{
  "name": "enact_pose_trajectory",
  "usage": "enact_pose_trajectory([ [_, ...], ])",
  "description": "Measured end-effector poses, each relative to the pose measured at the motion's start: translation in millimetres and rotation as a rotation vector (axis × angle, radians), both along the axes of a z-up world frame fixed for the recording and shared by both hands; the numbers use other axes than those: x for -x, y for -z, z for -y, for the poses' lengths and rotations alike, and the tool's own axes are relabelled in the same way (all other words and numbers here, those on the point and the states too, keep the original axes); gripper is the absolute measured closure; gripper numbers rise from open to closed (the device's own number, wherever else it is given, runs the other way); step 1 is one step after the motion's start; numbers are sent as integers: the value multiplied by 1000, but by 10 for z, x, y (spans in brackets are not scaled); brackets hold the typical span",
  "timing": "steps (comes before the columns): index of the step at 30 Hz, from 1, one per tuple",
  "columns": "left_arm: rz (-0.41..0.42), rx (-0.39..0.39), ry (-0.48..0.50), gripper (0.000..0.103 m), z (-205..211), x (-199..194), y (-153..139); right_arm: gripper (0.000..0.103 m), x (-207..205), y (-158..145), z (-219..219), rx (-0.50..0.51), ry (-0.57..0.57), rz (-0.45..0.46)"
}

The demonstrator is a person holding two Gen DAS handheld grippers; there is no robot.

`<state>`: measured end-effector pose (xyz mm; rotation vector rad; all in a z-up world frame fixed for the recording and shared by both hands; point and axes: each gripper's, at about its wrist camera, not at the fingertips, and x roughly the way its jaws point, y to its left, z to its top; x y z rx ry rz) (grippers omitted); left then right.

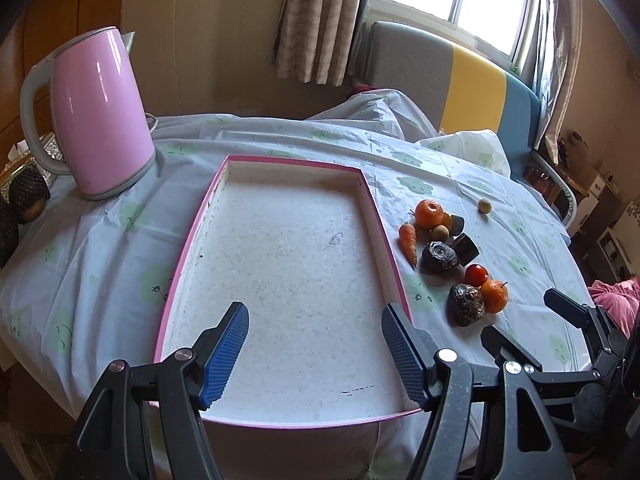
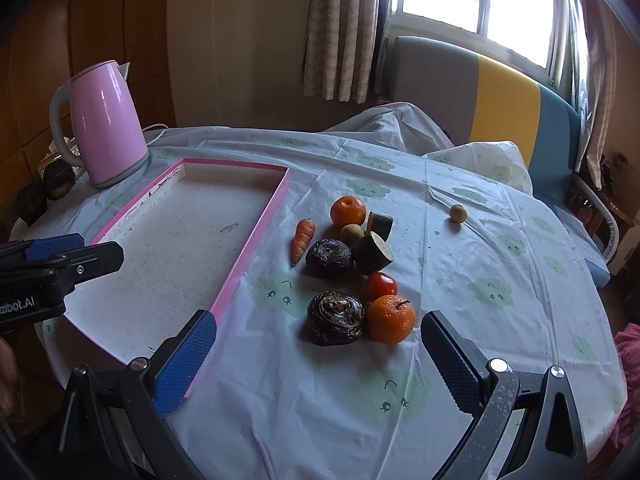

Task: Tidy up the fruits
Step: 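Move both grippers toward the produce pile beside the pink tray, then close the left gripper on the dark round fruit while the right gripper approaches the mandarin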

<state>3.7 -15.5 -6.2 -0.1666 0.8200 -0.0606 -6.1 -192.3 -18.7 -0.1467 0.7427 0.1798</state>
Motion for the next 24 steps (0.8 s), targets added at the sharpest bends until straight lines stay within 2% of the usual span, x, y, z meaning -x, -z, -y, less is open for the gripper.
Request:
enact_pose_trajectory([
  [2,7,-30,13,33,47,2,-10,1,-13,6,63,-21,11,-10],
  [3,15,-42,18,33,75,7,-14,7,-22,11,97,-30,16,-16],
  [5,3,-60,39,33,111,-6,1,20,-42,29,162,-41,26,-31],
  [7,-6,-72,52,33,144,-18,14,41,-74,73,234,-64,31,-63],
  [9,-15,-71,63,33,167,-23,21,54,-104,126,311,-88,46,-96],
  [12,-13,-80,84,33,224,-48,36,55,-120,170,411,-131,56,-116],
  [16,-22,-54,124,35,299,-86,57,55,-137,181,520,-137,81,-116],
  [19,-67,-32,158,42,364,-166,102,55,-160,183,641,-140,115,-115],
  [23,-111,-29,259,67,576,-253,166,55,-206,201,866,-153,183,-129],
  [24,-119,-19,289,69,641,-265,178,55,-214,209,917,-153,202,-133],
])
